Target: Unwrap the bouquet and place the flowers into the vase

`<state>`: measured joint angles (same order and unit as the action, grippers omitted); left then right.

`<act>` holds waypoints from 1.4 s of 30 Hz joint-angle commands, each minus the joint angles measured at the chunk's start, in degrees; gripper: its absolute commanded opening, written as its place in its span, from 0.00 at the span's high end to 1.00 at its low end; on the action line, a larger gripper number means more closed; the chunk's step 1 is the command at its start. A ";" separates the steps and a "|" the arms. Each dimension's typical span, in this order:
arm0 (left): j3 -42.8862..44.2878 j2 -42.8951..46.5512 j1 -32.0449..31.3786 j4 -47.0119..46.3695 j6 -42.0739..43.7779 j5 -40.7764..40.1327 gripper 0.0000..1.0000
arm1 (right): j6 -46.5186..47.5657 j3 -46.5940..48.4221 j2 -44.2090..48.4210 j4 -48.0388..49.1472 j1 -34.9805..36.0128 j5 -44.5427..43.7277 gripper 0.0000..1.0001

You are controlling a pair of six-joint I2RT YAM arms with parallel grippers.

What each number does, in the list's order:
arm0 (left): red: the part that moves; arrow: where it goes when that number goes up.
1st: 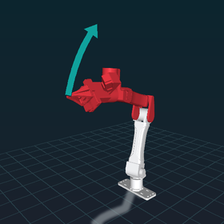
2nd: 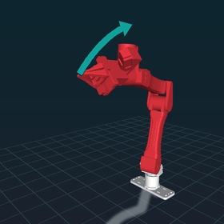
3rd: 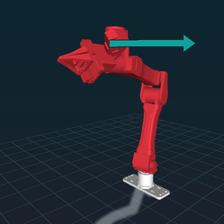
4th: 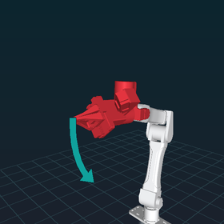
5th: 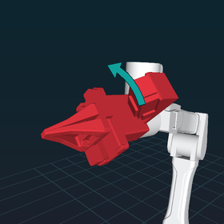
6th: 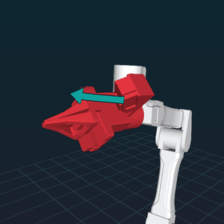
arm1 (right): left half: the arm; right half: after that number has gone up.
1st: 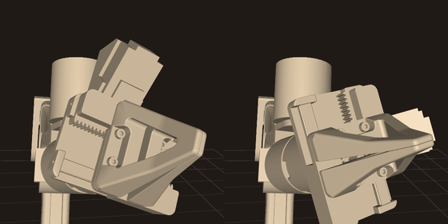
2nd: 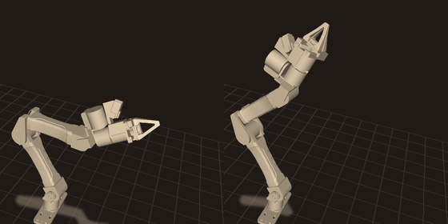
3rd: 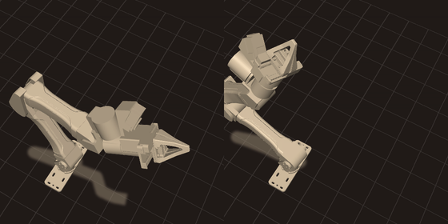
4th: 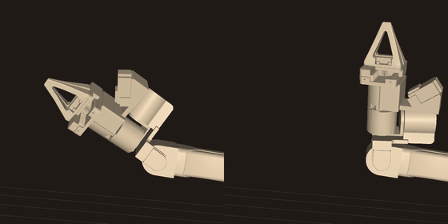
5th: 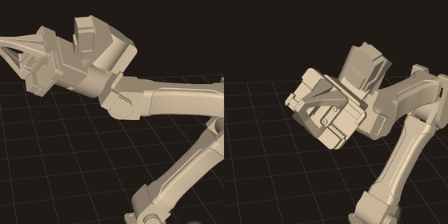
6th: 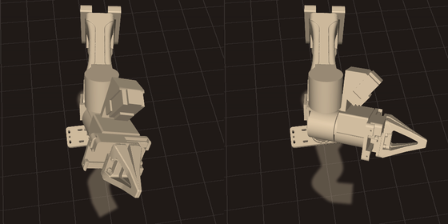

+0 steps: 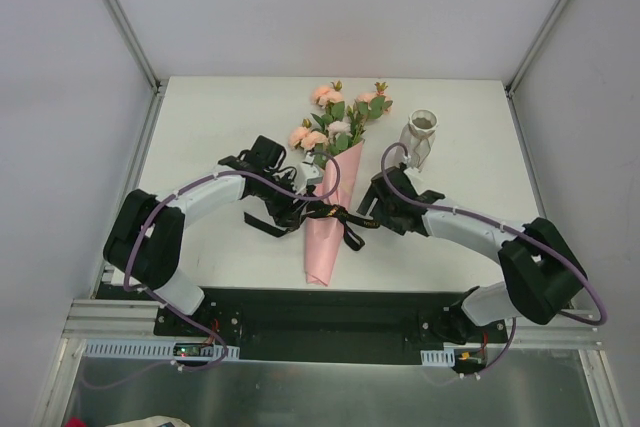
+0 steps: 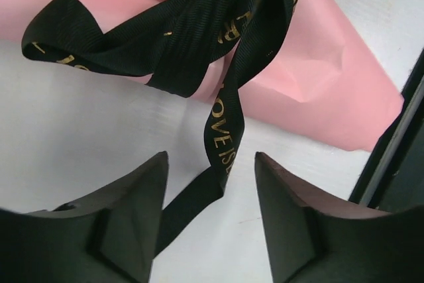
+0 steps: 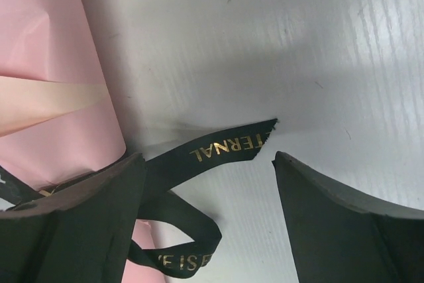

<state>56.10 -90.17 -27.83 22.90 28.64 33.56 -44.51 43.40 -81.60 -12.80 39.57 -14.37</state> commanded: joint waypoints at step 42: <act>6.13 -4.05 -0.73 -2.77 -3.42 -9.22 1.00 | 53.04 -0.59 -15.17 23.78 15.89 -7.61 0.55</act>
<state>60.23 -93.73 -28.18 19.38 25.89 24.77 8.05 43.86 -95.11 10.48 55.00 -28.58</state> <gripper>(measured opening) 0.003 0.588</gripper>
